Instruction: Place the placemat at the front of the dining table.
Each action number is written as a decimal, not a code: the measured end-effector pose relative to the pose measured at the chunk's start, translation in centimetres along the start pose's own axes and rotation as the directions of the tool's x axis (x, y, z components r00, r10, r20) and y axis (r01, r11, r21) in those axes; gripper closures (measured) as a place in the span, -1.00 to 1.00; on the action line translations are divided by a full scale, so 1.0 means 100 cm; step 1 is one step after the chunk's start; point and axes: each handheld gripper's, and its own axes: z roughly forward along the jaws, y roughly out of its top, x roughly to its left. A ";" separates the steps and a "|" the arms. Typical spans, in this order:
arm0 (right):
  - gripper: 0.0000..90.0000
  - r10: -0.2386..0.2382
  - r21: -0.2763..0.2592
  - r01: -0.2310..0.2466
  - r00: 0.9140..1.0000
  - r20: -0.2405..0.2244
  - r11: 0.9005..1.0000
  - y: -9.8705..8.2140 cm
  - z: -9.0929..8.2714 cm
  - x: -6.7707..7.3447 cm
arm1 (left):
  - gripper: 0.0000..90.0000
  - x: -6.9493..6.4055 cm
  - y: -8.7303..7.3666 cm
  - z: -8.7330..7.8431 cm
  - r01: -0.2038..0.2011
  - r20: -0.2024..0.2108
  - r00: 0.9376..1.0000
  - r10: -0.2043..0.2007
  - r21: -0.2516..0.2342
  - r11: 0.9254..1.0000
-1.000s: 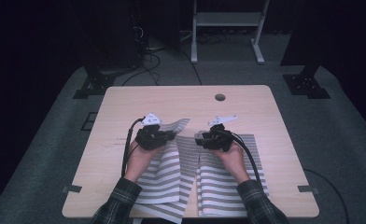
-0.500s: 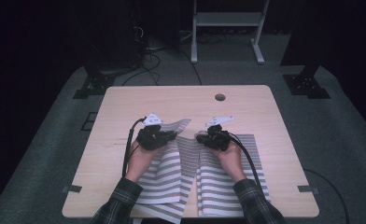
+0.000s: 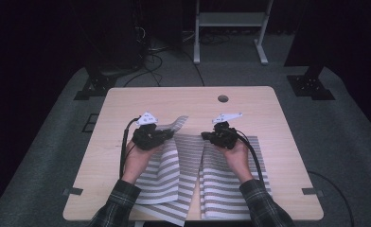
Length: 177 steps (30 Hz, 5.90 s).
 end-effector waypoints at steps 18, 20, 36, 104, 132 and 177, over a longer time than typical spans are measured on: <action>1.00 -0.040 -0.022 0.042 0.995 0.095 0.999 0.018 -0.048 -0.013 | 0.89 0.028 -0.002 -0.046 0.063 -0.072 0.995 -0.069 -0.086 0.994; 1.00 -0.039 -0.020 0.041 0.994 0.100 0.999 0.018 -0.050 -0.015 | 0.89 0.031 -0.004 -0.050 0.063 -0.085 0.994 -0.070 -0.080 0.995; 1.00 0.010 -0.027 -0.004 0.977 0.211 1.000 0.004 -0.093 -0.058 | 0.89 0.054 -0.031 -0.077 0.105 -0.148 0.983 -0.110 -0.038 0.994; -0.03 -0.038 0.094 0.030 0.996 0.085 0.995 -0.165 -0.151 0.038 | -1.00 -0.044 -0.160 -0.076 -0.057 -0.120 0.988 0.102 0.330 0.942; 0.88 -0.159 0.213 0.146 0.986 0.046 0.966 -0.171 -0.140 0.066 | -1.00 -0.043 -0.160 -0.073 -0.061 -0.121 0.987 0.104 0.317 0.947; 0.91 -0.107 0.137 0.089 0.986 0.126 0.987 -0.118 -0.114 0.000 | -1.00 0.015 -0.106 -0.011 -0.033 -0.140 0.986 0.094 0.389 0.921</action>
